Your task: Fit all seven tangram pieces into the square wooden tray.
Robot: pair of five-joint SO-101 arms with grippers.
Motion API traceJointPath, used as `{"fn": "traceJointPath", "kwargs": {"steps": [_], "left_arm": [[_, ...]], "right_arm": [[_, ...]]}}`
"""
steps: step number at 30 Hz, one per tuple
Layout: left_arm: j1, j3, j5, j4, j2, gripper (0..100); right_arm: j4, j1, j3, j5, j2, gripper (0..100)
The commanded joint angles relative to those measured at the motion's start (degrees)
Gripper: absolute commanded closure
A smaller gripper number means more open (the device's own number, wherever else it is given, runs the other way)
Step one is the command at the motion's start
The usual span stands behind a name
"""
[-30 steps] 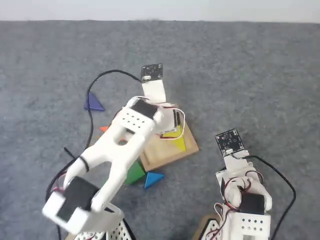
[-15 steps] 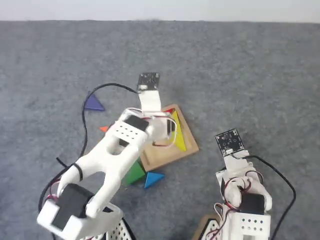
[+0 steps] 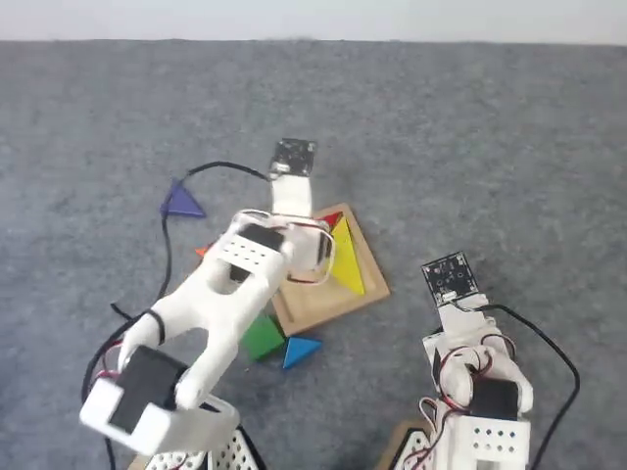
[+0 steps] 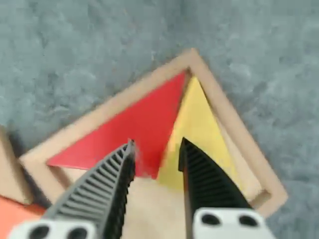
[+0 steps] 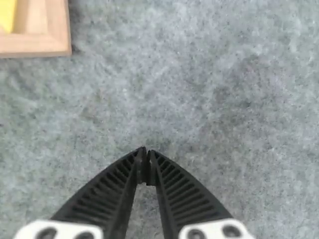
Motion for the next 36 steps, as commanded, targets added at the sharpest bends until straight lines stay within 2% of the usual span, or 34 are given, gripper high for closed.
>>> {"fn": "traceJointPath", "kwargs": {"steps": [1, 9, 17, 21, 23, 30, 36], "left_arm": [[3.34, -1.8, -0.79, -0.7, 1.05, 87], [4.66, -9.54, -0.79, 4.92, 4.84, 87], [7.74, -10.51, -1.05, 5.19, 4.66, 87], [7.65, -12.18, -10.11, 8.26, 2.81, 87], [7.56, -12.09, -11.69, 12.31, 0.88, 88], [2.29, -11.56, -19.52, 29.19, -6.77, 92], [-4.22, -3.74, -21.27, 30.15, -19.08, 91]], "right_arm": [[0.13, -0.22, 0.97, 0.44, -0.92, 99.1], [0.13, -0.22, 0.97, 0.44, -0.92, 99.1], [0.13, -0.22, 0.97, 0.44, -0.92, 99.1], [0.13, -0.22, 0.97, 0.44, -0.92, 99.1], [0.13, -0.22, 0.97, 0.44, -0.92, 99.1], [0.13, -0.22, 0.97, 0.44, -0.92, 99.1], [0.13, -0.22, 0.97, 0.44, -0.92, 99.1]]}}
